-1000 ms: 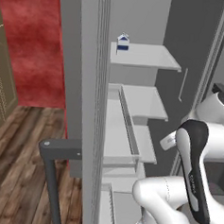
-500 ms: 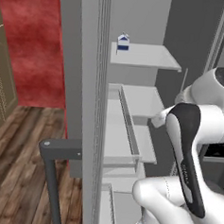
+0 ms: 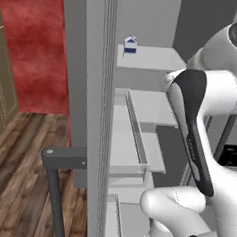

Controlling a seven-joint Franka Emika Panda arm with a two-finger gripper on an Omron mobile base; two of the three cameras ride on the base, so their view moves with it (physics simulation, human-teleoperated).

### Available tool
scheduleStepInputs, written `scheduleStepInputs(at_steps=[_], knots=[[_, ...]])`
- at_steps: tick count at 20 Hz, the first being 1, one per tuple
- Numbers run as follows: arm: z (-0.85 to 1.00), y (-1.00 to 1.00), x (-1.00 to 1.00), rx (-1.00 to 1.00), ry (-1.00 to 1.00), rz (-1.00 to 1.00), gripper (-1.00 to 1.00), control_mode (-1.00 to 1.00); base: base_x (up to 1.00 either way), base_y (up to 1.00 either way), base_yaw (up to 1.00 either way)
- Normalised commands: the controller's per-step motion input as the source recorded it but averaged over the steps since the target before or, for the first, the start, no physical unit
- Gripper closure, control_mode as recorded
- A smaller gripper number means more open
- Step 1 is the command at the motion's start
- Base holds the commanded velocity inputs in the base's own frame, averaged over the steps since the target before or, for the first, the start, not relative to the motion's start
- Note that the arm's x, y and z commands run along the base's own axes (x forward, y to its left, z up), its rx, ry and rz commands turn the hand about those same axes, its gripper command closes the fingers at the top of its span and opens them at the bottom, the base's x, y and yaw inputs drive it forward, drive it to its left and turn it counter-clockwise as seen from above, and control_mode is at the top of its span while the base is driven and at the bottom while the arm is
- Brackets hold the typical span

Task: Take a sugar cube from the saucer and place it inside the coffee. Then, grab milk from the fridge and place it next to the coffee on the counter to sweeten the coffee.

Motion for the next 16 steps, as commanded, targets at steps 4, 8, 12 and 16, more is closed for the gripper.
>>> scheduleStepInputs(at_steps=[4,8,12,16], knots=[[0.76,0.06,0.74,0.01,-0.16,-0.14,-1.0,-1.0,0.0,0.0,0.0],[-0.19,0.01,1.0,0.13,-0.15,-0.14,-1.0,-1.0,0.0,0.0,0.0],[-0.43,0.01,0.99,0.23,-0.16,-0.14,-1.0,-1.0,0.0,0.0,0.0],[-0.3,0.07,0.96,0.27,-0.16,-0.11,-1.0,-1.0,0.0,0.0,0.0]])
